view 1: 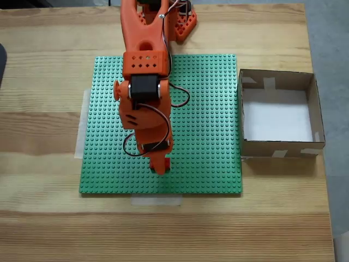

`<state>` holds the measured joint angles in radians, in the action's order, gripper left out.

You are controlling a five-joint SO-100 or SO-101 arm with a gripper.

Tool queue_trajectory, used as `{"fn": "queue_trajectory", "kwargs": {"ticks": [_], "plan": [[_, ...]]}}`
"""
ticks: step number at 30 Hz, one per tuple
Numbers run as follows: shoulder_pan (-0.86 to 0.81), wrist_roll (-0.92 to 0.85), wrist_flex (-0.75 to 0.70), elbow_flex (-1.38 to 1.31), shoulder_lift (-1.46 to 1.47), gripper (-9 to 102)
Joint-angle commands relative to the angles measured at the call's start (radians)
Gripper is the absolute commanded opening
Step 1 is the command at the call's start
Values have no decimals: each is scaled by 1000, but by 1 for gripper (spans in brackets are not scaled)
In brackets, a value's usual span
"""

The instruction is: Pick the red lego block and put it in the box.

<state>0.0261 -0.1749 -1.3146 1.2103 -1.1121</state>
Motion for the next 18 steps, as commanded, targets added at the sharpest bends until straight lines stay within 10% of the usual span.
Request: {"fn": "queue_trajectory", "kwargs": {"ticks": [1,18], "plan": [[2,14,-6,-64,15,26],[18,87,-5,-109,100,26]]}}
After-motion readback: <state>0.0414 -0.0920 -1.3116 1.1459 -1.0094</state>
